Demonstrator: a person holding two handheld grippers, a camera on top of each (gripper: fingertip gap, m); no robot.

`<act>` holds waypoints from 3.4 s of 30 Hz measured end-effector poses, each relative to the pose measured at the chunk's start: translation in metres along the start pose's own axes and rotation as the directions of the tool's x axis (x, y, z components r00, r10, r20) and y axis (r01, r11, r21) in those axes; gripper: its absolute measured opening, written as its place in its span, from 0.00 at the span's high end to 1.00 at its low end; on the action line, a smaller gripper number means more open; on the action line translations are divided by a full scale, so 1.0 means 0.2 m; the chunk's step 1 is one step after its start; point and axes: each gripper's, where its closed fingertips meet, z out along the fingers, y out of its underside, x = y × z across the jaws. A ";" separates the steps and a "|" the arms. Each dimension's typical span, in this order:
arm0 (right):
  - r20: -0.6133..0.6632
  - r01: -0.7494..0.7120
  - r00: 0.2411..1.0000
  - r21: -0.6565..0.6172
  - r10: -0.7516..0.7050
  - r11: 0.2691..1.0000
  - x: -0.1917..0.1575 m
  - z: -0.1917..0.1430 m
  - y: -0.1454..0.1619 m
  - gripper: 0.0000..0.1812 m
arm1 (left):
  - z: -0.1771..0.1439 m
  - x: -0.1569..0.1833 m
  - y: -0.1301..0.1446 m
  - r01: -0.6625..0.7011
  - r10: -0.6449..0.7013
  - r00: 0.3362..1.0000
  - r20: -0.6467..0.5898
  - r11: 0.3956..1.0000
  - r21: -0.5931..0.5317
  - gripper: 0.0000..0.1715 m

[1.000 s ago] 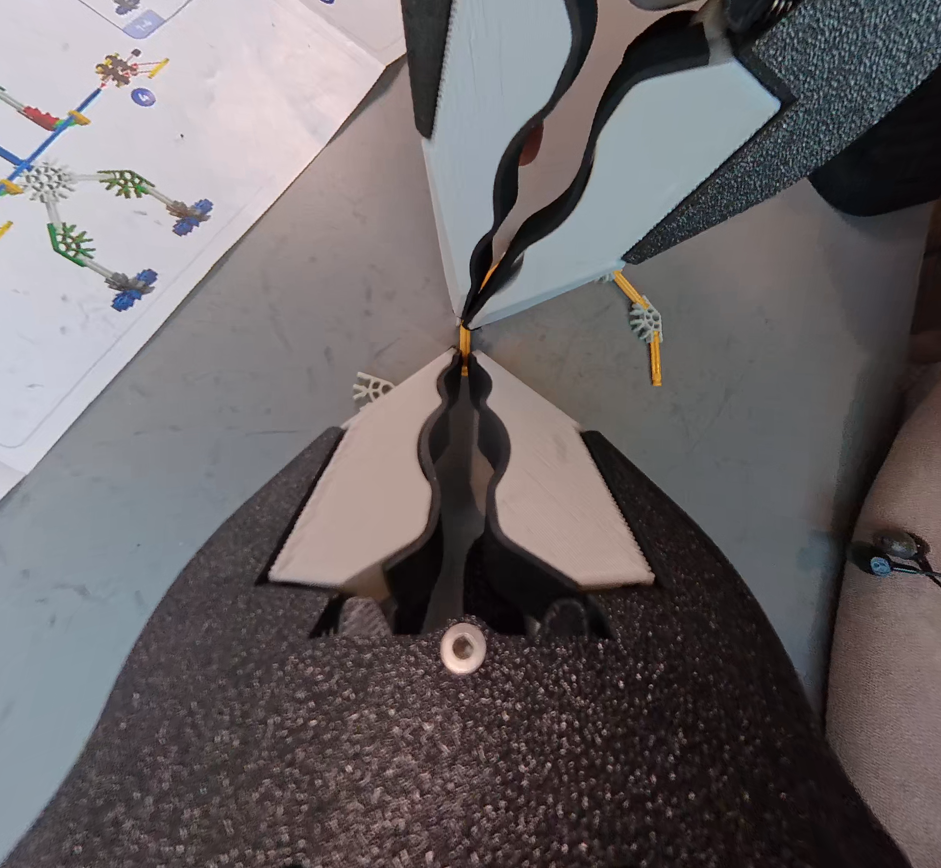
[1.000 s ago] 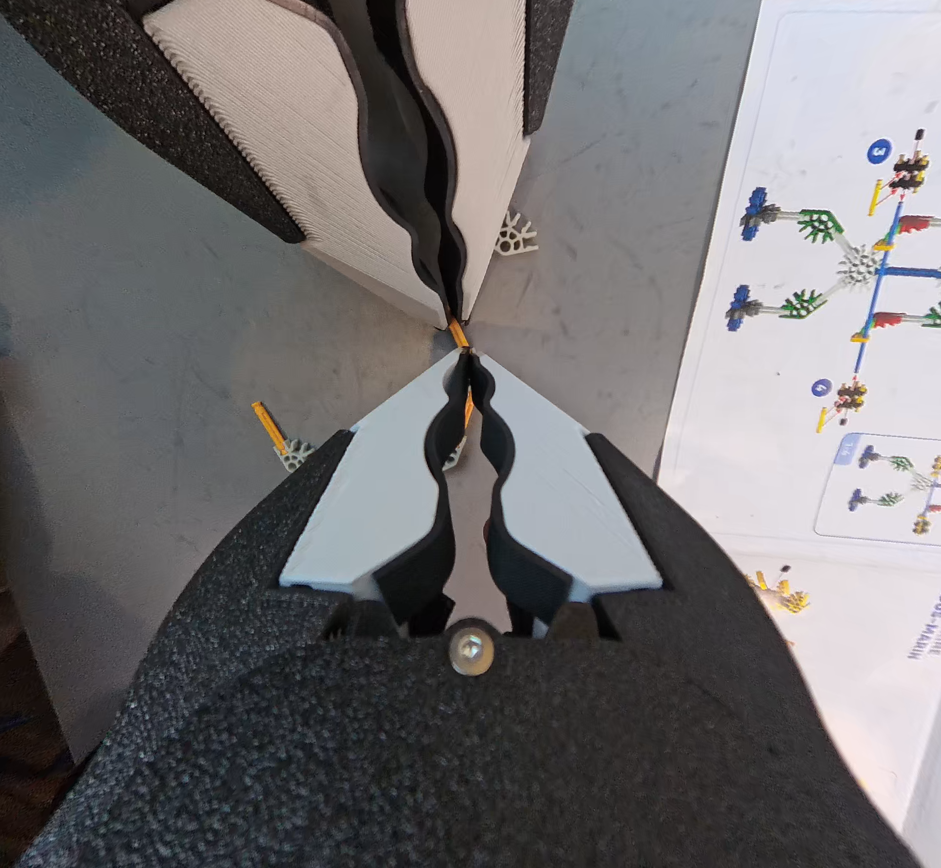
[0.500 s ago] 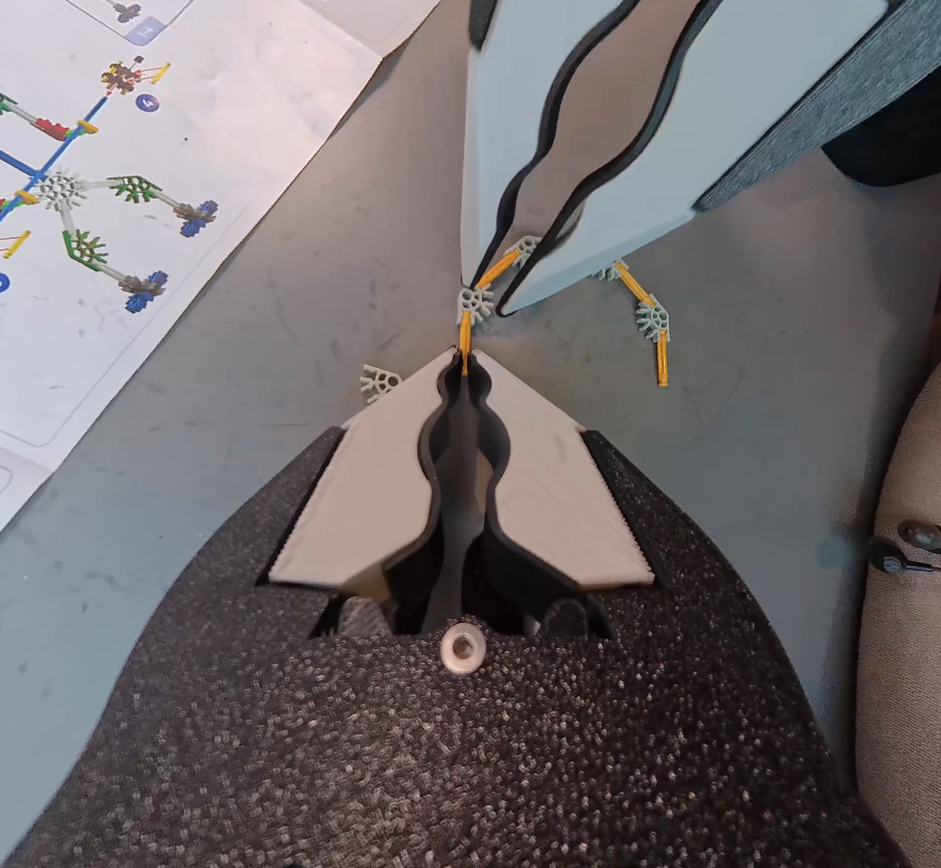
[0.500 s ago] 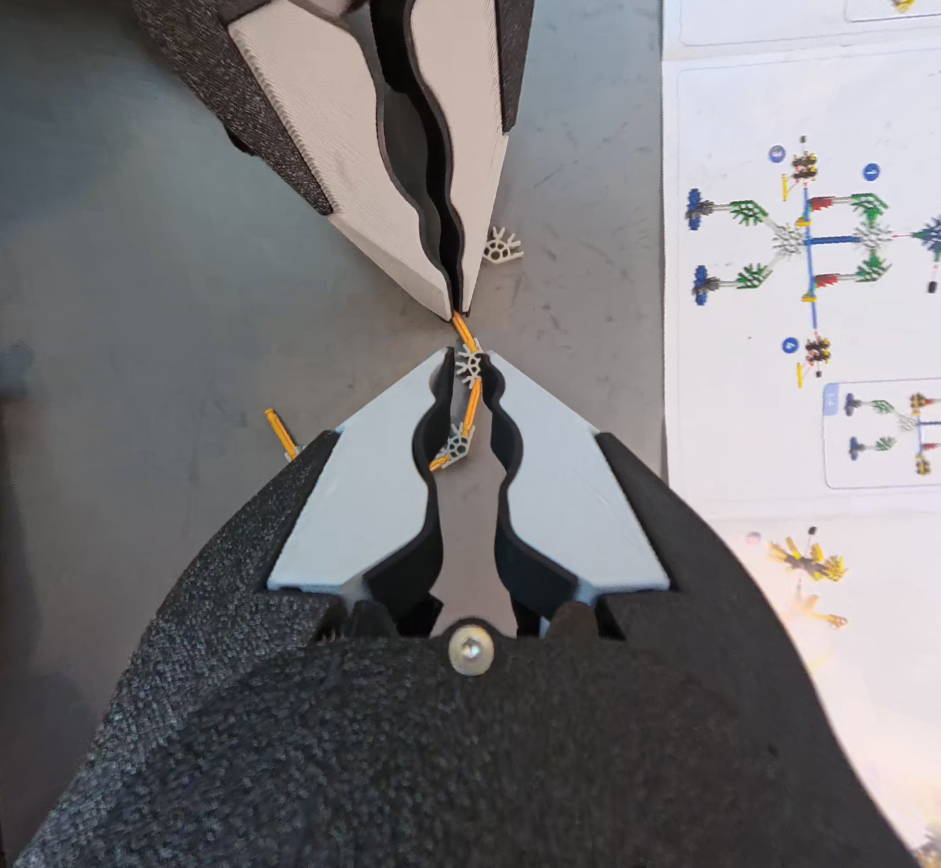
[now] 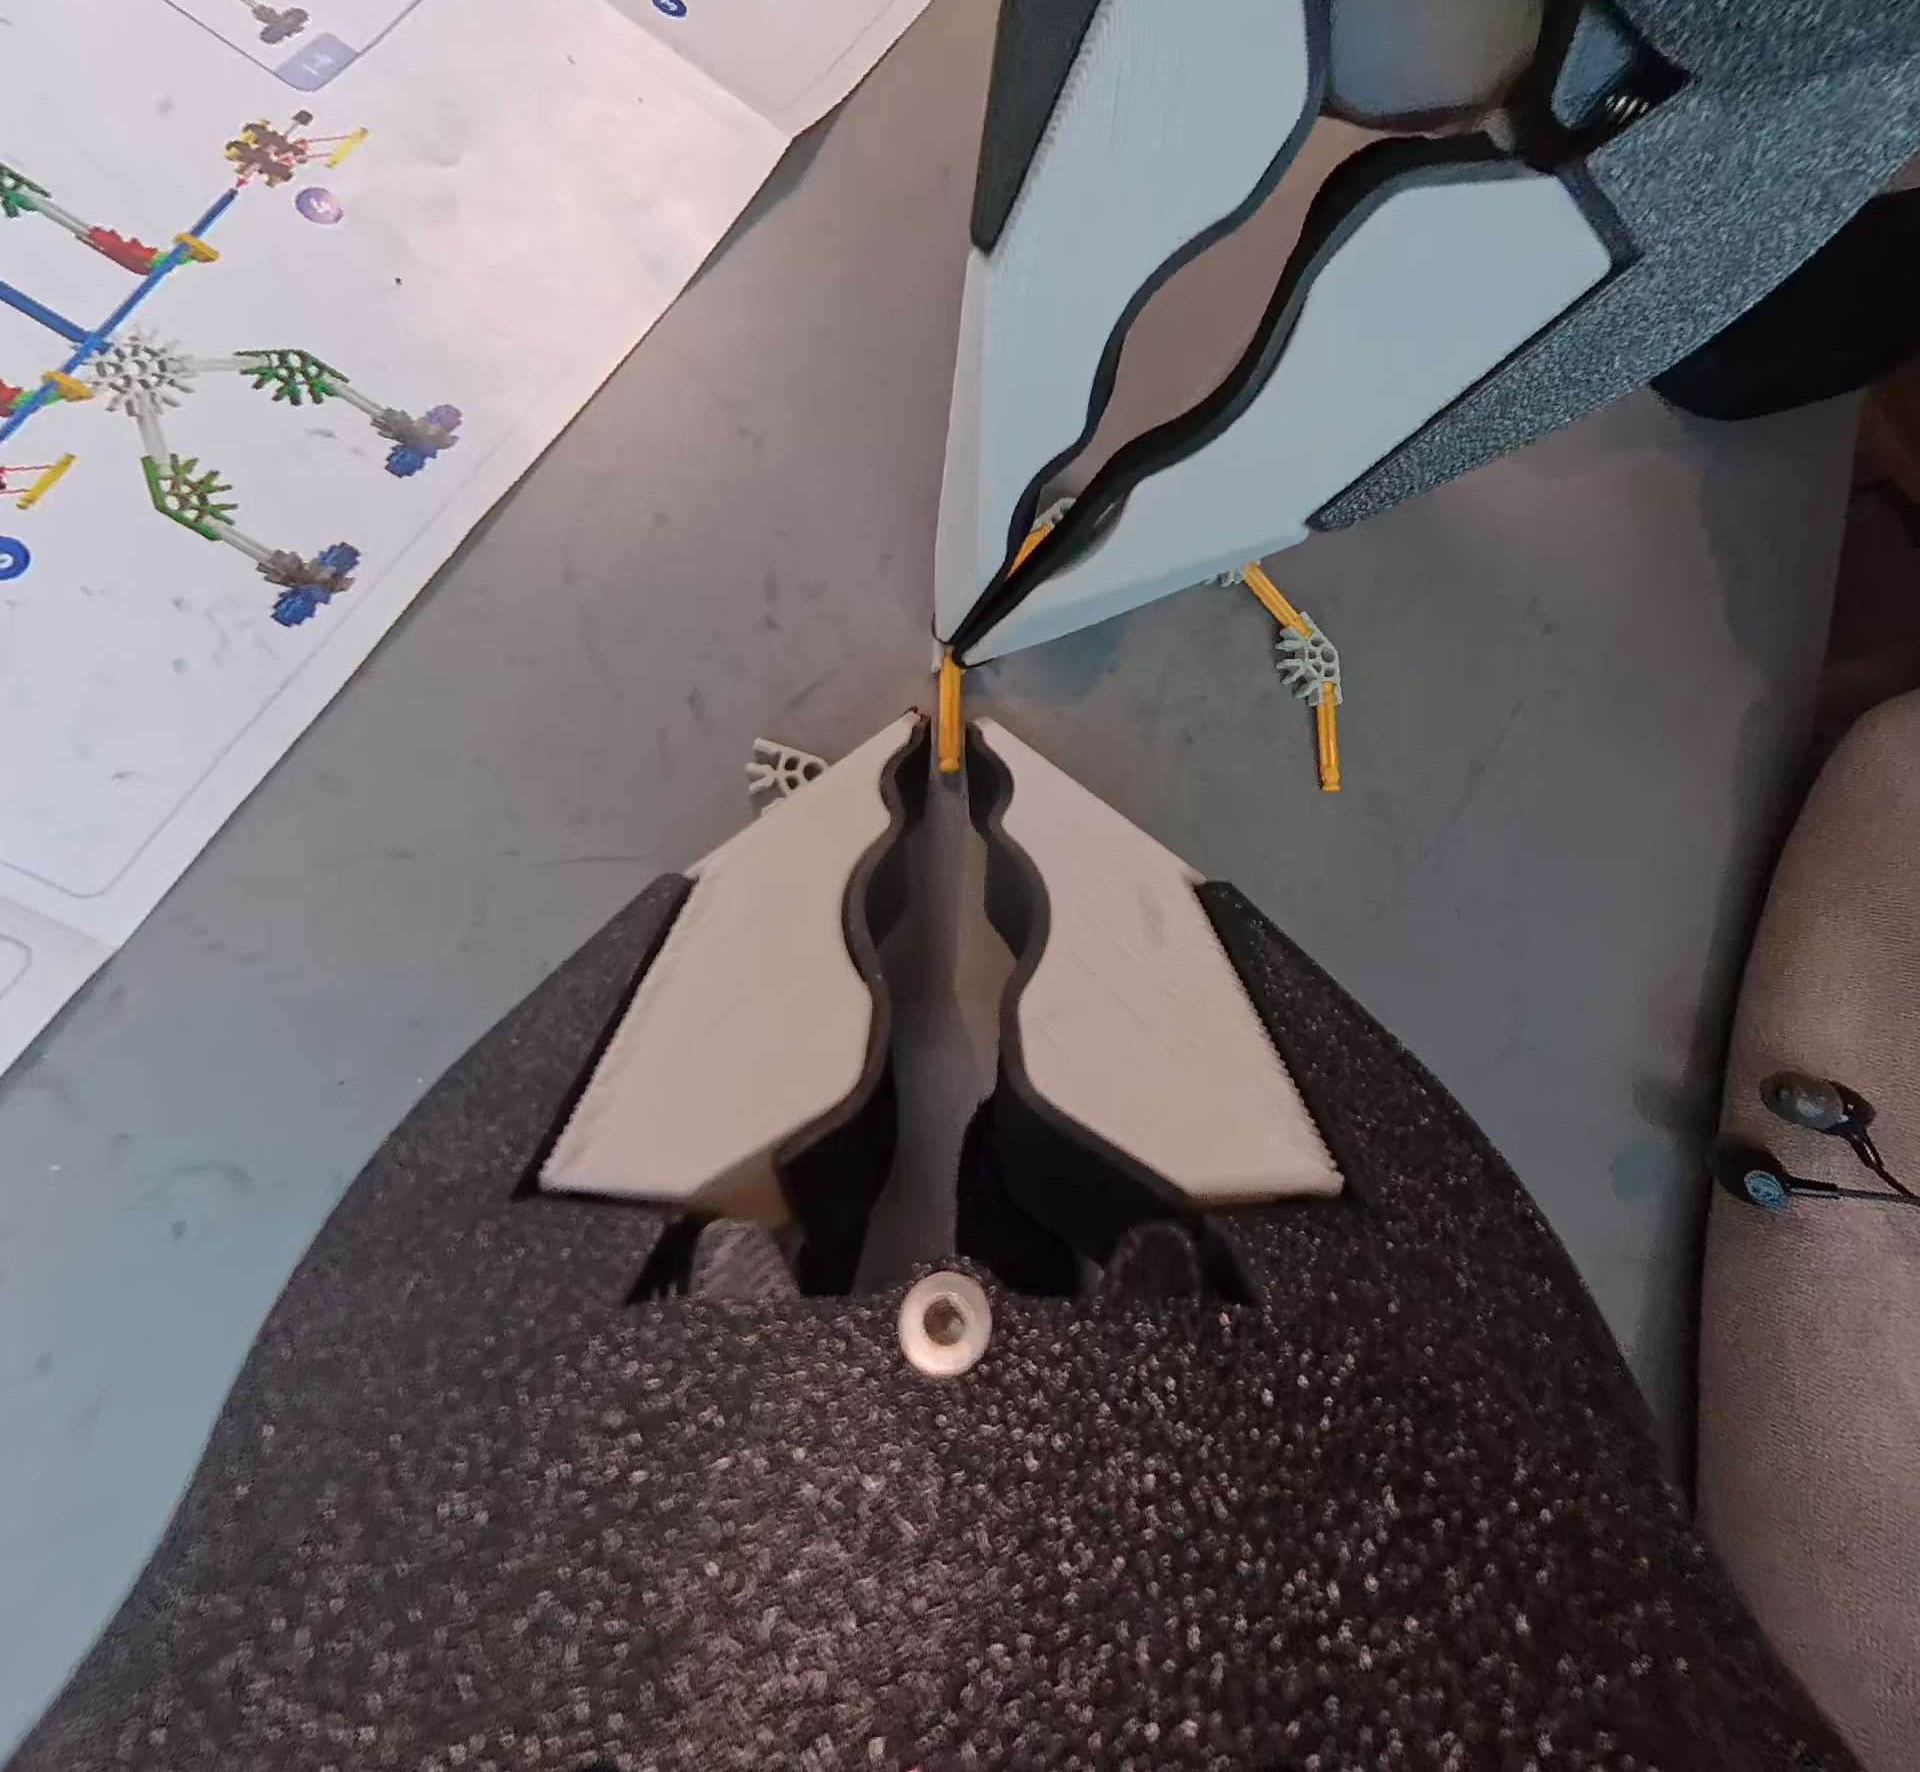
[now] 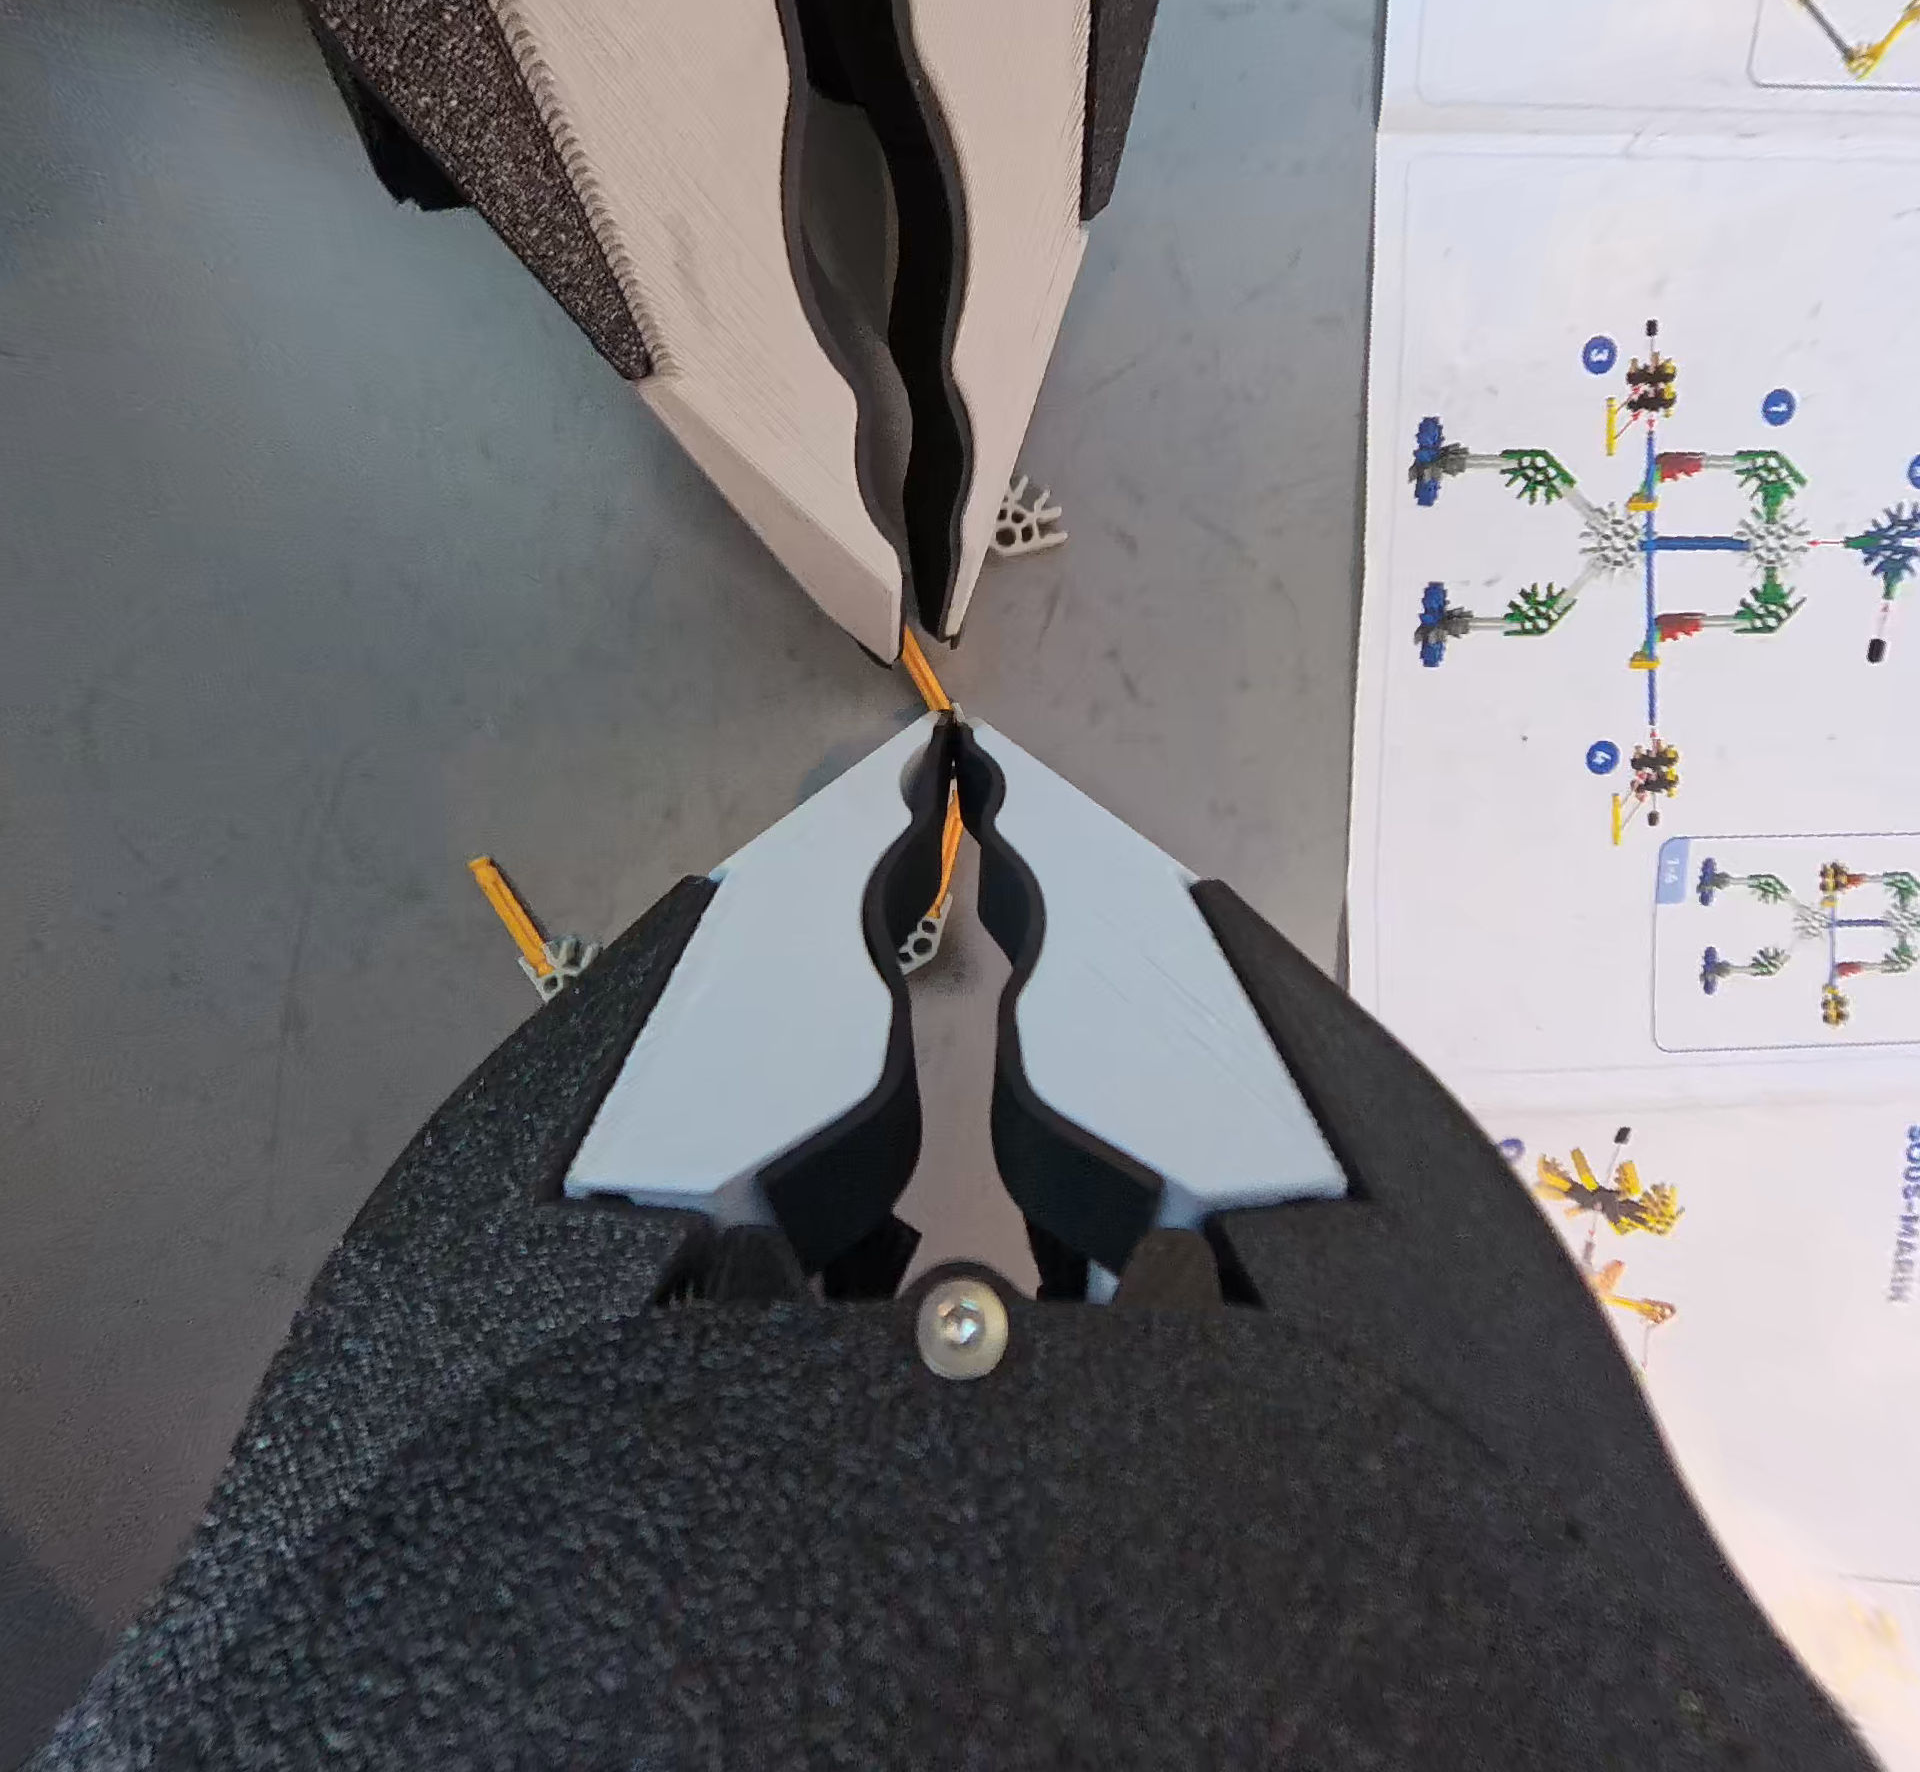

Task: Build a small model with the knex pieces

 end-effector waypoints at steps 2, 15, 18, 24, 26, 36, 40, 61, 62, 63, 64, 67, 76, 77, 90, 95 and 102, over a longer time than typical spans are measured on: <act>0.018 -0.023 1.000 -0.017 0.024 1.000 0.00 0.01 0.00 1.00 | -0.02 0.00 0.00 -0.007 0.007 1.000 -0.004 1.000 -0.002 0.96; 0.121 0.127 0.987 -0.195 -0.105 0.973 -0.01 0.01 0.00 1.00 | -0.01 0.00 0.03 -0.021 0.021 0.999 -0.036 1.000 -0.020 1.00; 0.149 0.122 0.984 -0.182 -0.095 0.976 -0.01 0.02 -0.01 1.00 | -0.01 0.01 0.03 0.013 -0.014 0.997 -0.079 1.000 -0.015 1.00; 0.128 0.007 0.992 -0.062 0.001 0.998 0.00 0.02 -0.03 1.00 | -0.01 0.01 0.03 0.003 -0.004 0.997 -0.072 1.000 -0.025 1.00; 0.069 -0.040 0.997 0.008 0.039 0.999 0.01 0.01 -0.02 0.99 | -0.01 0.01 0.03 0.002 -0.003 0.998 -0.059 1.000 -0.024 1.00; -0.116 -0.302 0.945 0.057 0.307 0.952 -0.11 -0.12 0.26 0.83 | -0.01 0.03 0.04 -0.029 0.027 0.998 -0.051 0.998 -0.049 1.00; -0.073 -0.228 0.970 0.037 0.231 0.973 -0.11 -0.13 0.28 0.87 | 0.01 0.12 0.07 -0.087 0.075 0.988 -0.135 0.993 -0.081 1.00; 0.032 0.233 0.971 0.052 -0.235 0.971 -0.07 -0.25 0.14 0.94 | -0.10 0.06 -0.14 -0.104 0.118 0.991 -0.068 0.978 0.180 0.93; -0.022 0.178 0.984 0.124 -0.177 0.976 -0.04 -0.31 0.12 0.92 | -0.12 0.05 -0.18 -0.119 0.130 0.991 -0.038 0.968 0.219 0.91; -0.084 0.124 0.990 0.197 -0.109 0.972 0.00 -0.37 0.11 0.89 | -0.15 0.03 -0.21 -0.136 0.140 0.990 0.006 0.956 0.258 0.89; -0.143 0.070 0.989 0.267 -0.032 0.961 0.04 -0.43 0.12 0.86 | -0.17 0.00 -0.24 -0.157 0.147 0.988 0.055 0.945 0.288 0.87; -0.279 -0.068 0.937 0.441 0.208 0.895 0.17 -0.58 0.24 0.78 | -0.23 -0.07 -0.30 -0.180 0.137 0.980 0.141 0.915 0.360 0.83; -0.467 -0.229 0.706 0.560 0.532 0.796 0.36 -0.74 0.73 1.00 | -0.32 -0.22 -0.32 -0.188 0.082 0.962 0.259 0.891 0.413 0.83; -0.500 -0.224 0.692 0.537 0.521 0.813 0.38 -0.75 0.75 0.98 | -0.33 -0.24 -0.32 -0.187 0.078 0.960 0.270 0.894 0.406 0.83; -0.335 -0.451 0.760 0.343 0.556 0.824 0.26 -0.58 1.04 0.86 | -0.33 -0.39 -0.22 -0.156 0.059 0.946 0.318 0.944 0.291 0.83; -0.336 -0.464 0.778 0.261 0.531 0.846 0.25 -0.52 1.05 0.93 | -0.34 -0.39 -0.19 -0.122 0.042 0.961 0.274 0.952 0.281 0.84; -0.342 -0.433 0.797 0.251 0.498 0.866 0.23 -0.51 1.03 0.99 | -0.21 -0.33 -0.10 -0.119 0.087 0.979 0.187 0.978 0.170 0.84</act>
